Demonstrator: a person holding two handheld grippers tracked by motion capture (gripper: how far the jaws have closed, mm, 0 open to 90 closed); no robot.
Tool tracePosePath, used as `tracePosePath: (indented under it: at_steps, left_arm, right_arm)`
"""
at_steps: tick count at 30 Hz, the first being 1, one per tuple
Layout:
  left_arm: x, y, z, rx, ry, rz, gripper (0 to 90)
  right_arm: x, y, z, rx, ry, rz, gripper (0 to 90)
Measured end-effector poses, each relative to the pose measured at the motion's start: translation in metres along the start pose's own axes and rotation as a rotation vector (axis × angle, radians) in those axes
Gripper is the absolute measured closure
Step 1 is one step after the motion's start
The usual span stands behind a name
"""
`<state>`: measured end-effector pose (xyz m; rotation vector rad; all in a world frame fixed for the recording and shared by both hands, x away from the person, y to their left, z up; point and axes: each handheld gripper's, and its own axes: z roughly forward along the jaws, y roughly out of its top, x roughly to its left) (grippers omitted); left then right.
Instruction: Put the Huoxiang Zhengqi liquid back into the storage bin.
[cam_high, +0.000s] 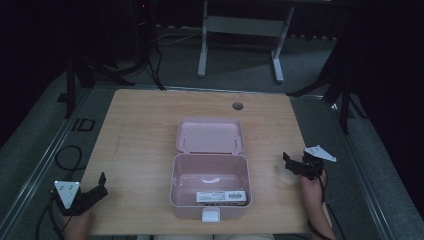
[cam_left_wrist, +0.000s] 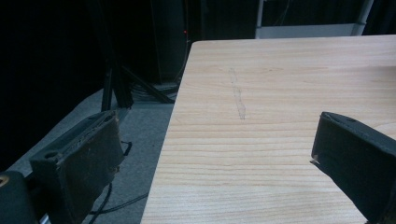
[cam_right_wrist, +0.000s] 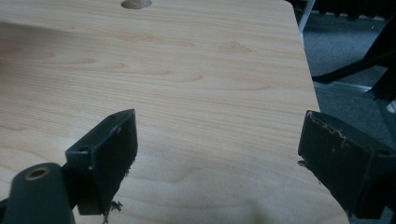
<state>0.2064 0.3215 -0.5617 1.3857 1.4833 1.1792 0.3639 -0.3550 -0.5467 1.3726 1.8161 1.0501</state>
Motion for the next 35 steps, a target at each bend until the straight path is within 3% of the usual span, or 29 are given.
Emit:
tracePosePath:
  at_steps: [4,10,15,28,35]
  left_arm:
    - [0.0,0.0,0.0,0.0,0.0,-0.001,2.1]
    - [0.0,0.0,0.0,-0.002,0.001,0.0,2.1]
    - [0.0,0.0,0.0,-0.002,-0.001,0.0,2.1]
    - [0.0,0.0,0.0,-0.006,-0.002,0.0,2.1]
    - [0.0,0.0,-0.001,-0.008,0.0,0.001,2.1]
  right_arm:
    - [-0.003,-0.004,-0.005,0.004,0.0,0.029,11.6]
    - [-0.011,-0.006,-0.016,-0.009,-0.038,0.076,11.9]
    - [-0.013,-0.009,-0.021,-0.009,-0.032,0.054,12.0]
    - [-0.019,-0.014,-0.029,-0.05,-0.04,0.071,12.0]
    - [-0.018,-0.016,-0.025,-0.012,-0.044,0.049,12.1]
